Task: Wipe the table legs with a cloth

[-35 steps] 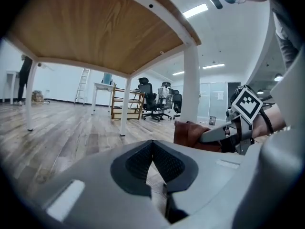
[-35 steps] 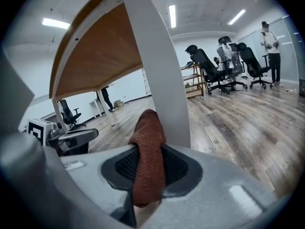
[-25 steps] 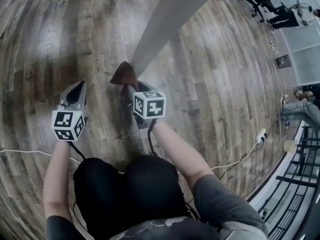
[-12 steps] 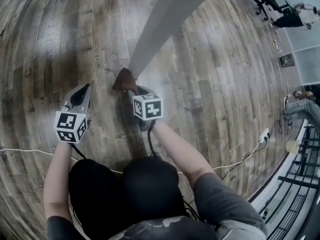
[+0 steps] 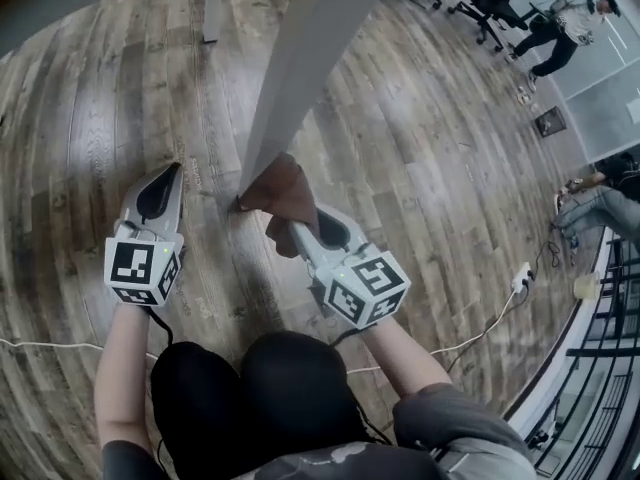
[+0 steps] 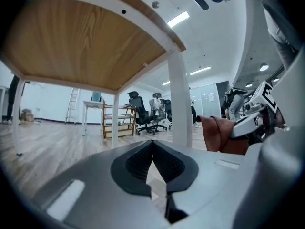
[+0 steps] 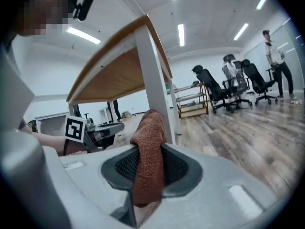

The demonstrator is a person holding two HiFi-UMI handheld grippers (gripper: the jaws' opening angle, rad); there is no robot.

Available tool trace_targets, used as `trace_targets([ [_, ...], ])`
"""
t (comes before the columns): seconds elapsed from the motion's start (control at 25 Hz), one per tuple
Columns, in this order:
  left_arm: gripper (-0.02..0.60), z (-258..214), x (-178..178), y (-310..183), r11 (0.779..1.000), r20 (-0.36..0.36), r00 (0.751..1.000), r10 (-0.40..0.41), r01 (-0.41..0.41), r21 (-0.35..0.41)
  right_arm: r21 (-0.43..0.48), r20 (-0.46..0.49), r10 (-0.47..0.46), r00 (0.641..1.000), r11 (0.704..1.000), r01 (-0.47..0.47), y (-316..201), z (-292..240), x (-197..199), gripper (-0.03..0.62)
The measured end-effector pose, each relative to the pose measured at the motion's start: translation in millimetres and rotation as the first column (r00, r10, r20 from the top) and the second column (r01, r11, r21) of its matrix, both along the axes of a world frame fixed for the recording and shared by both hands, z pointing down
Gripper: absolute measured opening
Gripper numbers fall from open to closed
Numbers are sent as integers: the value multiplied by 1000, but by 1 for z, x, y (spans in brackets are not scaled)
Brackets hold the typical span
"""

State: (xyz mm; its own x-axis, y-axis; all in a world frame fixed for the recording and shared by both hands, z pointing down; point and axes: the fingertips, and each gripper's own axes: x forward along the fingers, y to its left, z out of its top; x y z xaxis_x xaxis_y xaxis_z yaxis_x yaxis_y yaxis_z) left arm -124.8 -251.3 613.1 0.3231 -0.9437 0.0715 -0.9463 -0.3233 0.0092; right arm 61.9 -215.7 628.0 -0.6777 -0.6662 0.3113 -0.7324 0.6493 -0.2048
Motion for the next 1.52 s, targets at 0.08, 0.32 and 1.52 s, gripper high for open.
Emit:
trace_targets([
  [0.08,20,-29,12,-2,998,33,999,22,-24,54,86,38,-8,999,996,4,-3,-44,-3,91],
  [0.32,20,-106,24,-9,983,25,999,41,-44,179,353,134,-38,990,936,-11,-18,-167,-15,91],
  [1.52,20,44,79,-12,996,-5,997,74,-74,44,86,75,179,981,979,-185,-60,11,14,91],
])
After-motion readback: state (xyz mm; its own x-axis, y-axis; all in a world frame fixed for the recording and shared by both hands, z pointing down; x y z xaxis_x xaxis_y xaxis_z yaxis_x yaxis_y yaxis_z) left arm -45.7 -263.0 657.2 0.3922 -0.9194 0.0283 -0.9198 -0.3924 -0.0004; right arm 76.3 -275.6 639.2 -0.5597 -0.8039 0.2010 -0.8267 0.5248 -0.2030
